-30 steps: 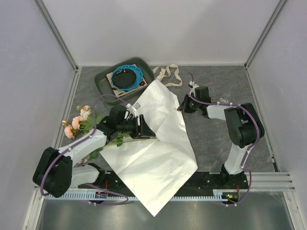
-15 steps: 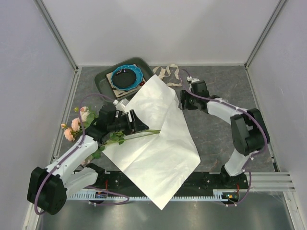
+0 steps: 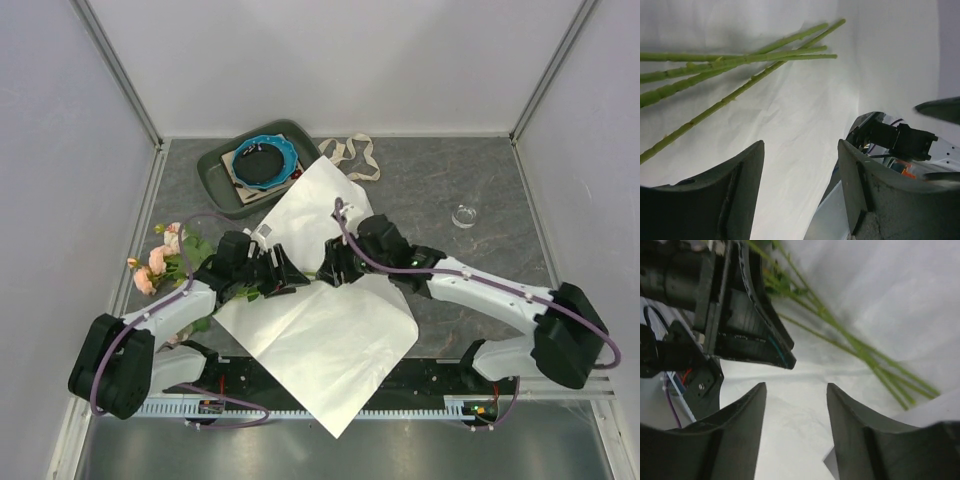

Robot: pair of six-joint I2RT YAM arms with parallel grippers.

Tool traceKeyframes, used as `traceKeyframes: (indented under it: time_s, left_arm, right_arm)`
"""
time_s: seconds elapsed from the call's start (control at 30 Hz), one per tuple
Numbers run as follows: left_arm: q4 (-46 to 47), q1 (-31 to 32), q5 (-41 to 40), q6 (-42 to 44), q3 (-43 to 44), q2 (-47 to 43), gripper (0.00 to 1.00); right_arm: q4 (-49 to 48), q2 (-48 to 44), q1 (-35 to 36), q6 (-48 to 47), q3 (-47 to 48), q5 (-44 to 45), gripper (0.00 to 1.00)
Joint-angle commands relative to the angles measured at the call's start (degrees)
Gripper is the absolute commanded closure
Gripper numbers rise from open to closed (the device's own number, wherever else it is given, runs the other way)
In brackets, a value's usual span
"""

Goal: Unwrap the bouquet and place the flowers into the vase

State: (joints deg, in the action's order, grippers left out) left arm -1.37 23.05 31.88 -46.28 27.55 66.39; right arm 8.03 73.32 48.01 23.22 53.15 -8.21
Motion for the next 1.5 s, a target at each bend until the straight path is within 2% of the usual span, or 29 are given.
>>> traceKeyframes:
  time_s: [0.0, 0.07, 0.1, 0.17, 0.3, 0.47, 0.5, 0.53, 0.57, 0.6, 0.63, 0.67, 0.73, 0.77, 0.93, 1.03, 1.1, 1.2, 1.23, 1.3, 1.33, 1.47]
  left_arm:
    - [6.8, -0.2, 1.3, -2.6, -3.3, 1.5, 0.34]
    - [7.6, 0.0, 1.0, -2.9, -4.6, 1.5, 0.34]
    - [8.0, -0.1, 0.5, -3.2, -5.9, 1.1, 0.34]
    - [8.0, -0.1, 0.0, -3.2, -7.5, 0.6, 0.34]
    - [8.0, -0.1, -1.1, -2.6, -8.7, 0.3, 0.34]
    - [8.2, -0.1, -1.4, -2.3, -8.7, 0.9, 0.34]
    - [8.2, -0.1, -0.8, -2.3, -8.6, 0.9, 0.34]
    - [8.7, 0.0, -0.2, -2.3, -8.2, 1.0, 0.34]
    - [9.1, 0.0, 0.4, -2.2, -7.6, 1.3, 0.34]
    - [9.6, 0.0, 1.9, -2.1, -7.3, 1.7, 0.34]
    - [10.1, -0.1, 3.1, -2.0, -6.6, 2.5, 0.34]
    - [10.6, 0.0, 4.1, -1.8, -4.9, 4.3, 0.34]
    - [10.8, 0.0, 5.4, -2.2, -3.7, 4.8, 0.38]
    - [10.8, 0.0, 4.9, -2.9, -3.6, 3.8, 0.38]
    - [5.6, 0.0, -5.5, -4.1, -6.4, -5.2, 0.37]
    - [0.2, -0.1, -11.9, -5.1, -8.1, -11.9, 0.35]
    - [-3.1, -0.1, -14.7, -5.6, -9.0, -16.1, 0.33]
    - [-4.6, -0.1, -16.1, -6.2, -10.9, -20.2, 0.27]
    - [-4.9, -0.2, -16.1, -6.2, -11.4, -20.7, 0.26]
    - [-5.0, -0.1, -15.7, -6.2, -11.6, -20.9, 0.26]
    - [-4.9, -0.2, -15.4, -6.2, -11.6, -20.4, 0.26]
    - [-3.4, -0.2, -14.4, -5.9, -11.2, -18.8, 0.26]
  right_arm:
    - [-7.0, 7.0, 2.2, 5.9, -3.9, -3.8, 0.45]
    - [-4.4, 7.0, 2.0, 5.0, -4.4, 6.7, 0.47]
    - [-0.3, 6.8, 1.3, 4.7, -4.0, 16.5, 0.49]
    - [2.4, 5.6, -0.3, 4.5, -4.4, 24.8, 0.49]
    - [6.5, 1.6, -6.7, 4.7, -7.2, 32.4, 0.45]
    - [11.3, -5.2, -9.5, 3.3, -9.2, 42.5, 0.41]
    - [12.9, -6.0, -9.5, 1.6, -8.9, 43.0, 0.36]
    - [13.1, -8.0, -9.4, -0.1, -8.5, 41.7, 0.33]
    - [12.8, -9.1, -9.5, -1.4, -8.4, 35.5, 0.3]
    - [11.1, -10.1, -9.5, -2.7, -8.3, 29.8, 0.22]
    - [10.0, -12.0, -9.5, -6.1, -8.4, 23.7, 0.21]
    - [8.4, -12.8, -9.2, -7.6, -8.6, 9.8, 0.2]
    - [3.9, -13.8, -5.5, -9.2, -7.8, 0.7, 0.16]
    - [2.1, -13.6, -1.4, -9.3, -7.0, -5.1, 0.16]
    - [-5.2, -4.8, 6.7, -4.8, -1.9, -11.0, 0.14]
    - [-11.4, 1.3, 9.0, 0.4, -1.8, -11.0, 0.19]
    - [-15.6, 5.2, 9.4, 4.5, -2.6, -10.7, 0.26]
    - [-11.0, 8.1, 9.2, 5.3, -2.3, 1.7, 0.32]
    - [-8.8, 8.4, 9.3, 5.1, -2.1, 13.0, 0.32]
    - [-2.2, 8.6, 9.1, 3.9, -1.6, 23.5, 0.32]
    - [-0.4, 8.5, 8.9, 3.6, -1.6, 31.9, 0.32]
    - [7.2, 4.9, 4.7, 2.6, -3.5, 44.9, 0.29]
